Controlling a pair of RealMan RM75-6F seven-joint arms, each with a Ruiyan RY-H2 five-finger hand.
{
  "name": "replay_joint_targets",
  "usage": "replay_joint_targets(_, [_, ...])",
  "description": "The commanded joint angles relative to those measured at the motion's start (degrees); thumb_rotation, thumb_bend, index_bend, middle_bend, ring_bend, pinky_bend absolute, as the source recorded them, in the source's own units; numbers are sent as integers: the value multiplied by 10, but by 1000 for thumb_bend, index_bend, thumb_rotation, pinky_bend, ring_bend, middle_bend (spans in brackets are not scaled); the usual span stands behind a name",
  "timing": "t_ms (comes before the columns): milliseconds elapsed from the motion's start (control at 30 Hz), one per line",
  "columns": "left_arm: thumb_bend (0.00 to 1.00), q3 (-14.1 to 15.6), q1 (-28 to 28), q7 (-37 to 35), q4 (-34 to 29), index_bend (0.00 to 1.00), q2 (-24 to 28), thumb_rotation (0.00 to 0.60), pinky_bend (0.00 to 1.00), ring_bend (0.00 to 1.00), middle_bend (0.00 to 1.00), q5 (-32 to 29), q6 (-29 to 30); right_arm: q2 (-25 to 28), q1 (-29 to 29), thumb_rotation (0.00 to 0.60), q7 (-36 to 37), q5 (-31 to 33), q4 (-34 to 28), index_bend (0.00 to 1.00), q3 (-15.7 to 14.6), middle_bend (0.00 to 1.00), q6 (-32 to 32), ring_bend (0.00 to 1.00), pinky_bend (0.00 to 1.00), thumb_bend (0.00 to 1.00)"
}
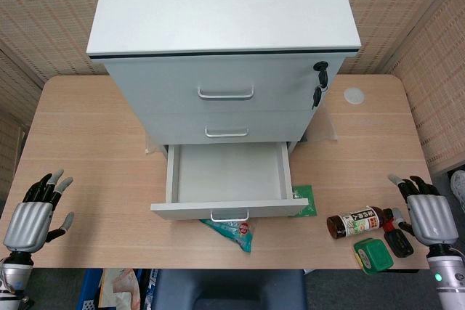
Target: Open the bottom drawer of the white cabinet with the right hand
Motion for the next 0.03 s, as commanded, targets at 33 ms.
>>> replay_joint_targets(33, [360, -1, 1, -1, 2, 130, -1, 600, 130, 46, 0, -1, 2, -8, -5, 600, 5, -4, 9, 175, 4, 303, 0, 179, 279, 336])
